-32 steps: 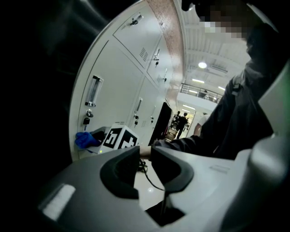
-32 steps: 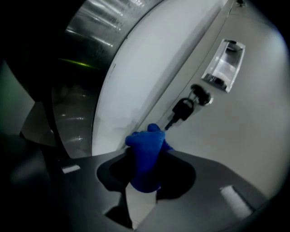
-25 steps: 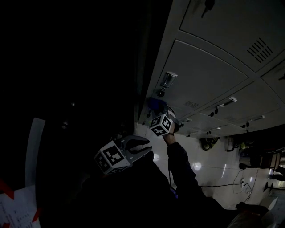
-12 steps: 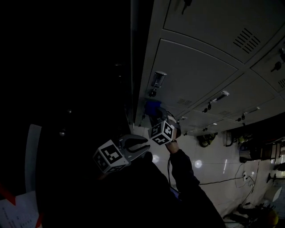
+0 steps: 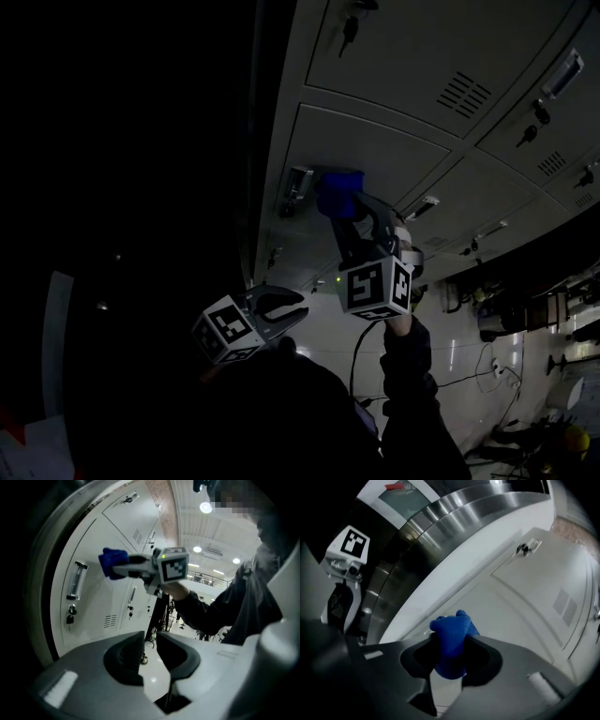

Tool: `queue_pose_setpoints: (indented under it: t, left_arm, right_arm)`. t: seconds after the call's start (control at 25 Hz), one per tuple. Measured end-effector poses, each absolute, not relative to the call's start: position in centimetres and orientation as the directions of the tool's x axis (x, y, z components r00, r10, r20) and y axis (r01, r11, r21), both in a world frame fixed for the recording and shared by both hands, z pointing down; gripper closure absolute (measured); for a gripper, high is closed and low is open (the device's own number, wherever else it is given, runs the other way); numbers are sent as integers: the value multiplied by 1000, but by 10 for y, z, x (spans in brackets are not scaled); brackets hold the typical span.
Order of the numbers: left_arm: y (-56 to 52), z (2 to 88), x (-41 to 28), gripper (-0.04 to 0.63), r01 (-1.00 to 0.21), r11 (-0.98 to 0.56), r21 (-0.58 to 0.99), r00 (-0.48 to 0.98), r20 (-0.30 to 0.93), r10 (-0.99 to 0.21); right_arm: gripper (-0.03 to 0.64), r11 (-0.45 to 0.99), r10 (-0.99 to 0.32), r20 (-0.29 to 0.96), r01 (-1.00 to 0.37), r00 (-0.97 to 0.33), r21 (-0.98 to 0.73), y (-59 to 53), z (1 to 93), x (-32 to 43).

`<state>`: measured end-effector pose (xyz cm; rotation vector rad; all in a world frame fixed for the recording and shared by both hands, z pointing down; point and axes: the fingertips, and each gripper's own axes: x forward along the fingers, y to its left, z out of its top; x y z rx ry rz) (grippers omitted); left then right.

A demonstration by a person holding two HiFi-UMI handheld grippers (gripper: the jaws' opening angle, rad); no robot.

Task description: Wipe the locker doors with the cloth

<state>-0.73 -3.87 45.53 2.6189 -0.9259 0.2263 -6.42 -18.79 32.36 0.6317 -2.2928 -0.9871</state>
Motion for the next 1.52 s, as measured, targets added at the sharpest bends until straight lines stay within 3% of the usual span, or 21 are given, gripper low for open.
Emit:
queue_pose_setpoints:
  t: [0.2,0.4,1.52]
  left_arm:
    - [-42,451,-2,540,-628,-732,262,777,246,-579]
    - [-43,447,-3,540,-640,-726,253,768,236,-595]
    - [-38,464,-3,540,-644,-706,294,765,279,-581]
  right_arm:
    - [494,479,-664,157,-255,-731,840,-203,237,-74]
    - [494,424,-704,147,-245,-695,872,-222,220,-85]
    - [494,607,-648,372,-157,-665,779,-233,388,-87]
